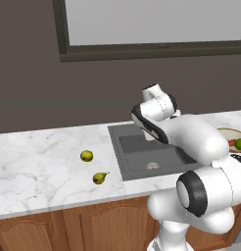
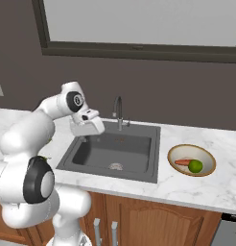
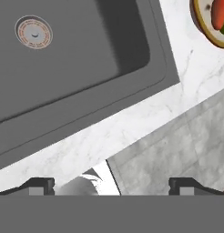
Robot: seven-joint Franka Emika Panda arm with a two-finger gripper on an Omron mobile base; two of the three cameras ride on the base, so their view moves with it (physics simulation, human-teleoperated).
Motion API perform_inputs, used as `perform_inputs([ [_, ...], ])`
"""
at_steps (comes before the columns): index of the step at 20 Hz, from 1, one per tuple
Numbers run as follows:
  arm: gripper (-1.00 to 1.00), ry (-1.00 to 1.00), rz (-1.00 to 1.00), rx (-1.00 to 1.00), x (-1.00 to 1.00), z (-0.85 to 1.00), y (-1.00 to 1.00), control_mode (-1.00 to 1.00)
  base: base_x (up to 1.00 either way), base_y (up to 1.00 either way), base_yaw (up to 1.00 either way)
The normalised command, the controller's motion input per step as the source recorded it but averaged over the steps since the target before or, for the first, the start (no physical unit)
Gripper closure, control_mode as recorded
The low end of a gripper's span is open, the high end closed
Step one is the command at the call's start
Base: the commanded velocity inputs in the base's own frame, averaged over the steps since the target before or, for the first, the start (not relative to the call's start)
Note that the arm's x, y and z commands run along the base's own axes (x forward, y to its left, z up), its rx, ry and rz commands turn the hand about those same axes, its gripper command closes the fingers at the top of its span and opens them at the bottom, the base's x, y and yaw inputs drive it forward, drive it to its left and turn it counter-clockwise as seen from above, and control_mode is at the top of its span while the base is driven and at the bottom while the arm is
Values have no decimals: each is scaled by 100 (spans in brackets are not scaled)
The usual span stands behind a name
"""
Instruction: There is a mixed pile of frozen fruits and vegetables on the counter. Locate all the frozen vegetables and place the items in a bowl on the counter. Take all the frozen fruits and defrost them in a running sink.
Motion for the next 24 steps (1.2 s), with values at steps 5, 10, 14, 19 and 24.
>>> perform_inputs([
  [5, -100, 5, 12, 0, -4, -3, 51, -100, 0, 0, 0],
  [10, -100, 2, 12, 2, 12, -20, 57, -100, 0, 0, 0],
  [14, -100, -7, 0, 4, 27, 1, 34, -100, 0, 0, 0],
  [19, -100, 0, 0, 16, 5, -7, 45, -100, 0, 0, 0],
  [24, -100, 1, 1, 16, -6, -25, 56, -100, 0, 0, 0],
])
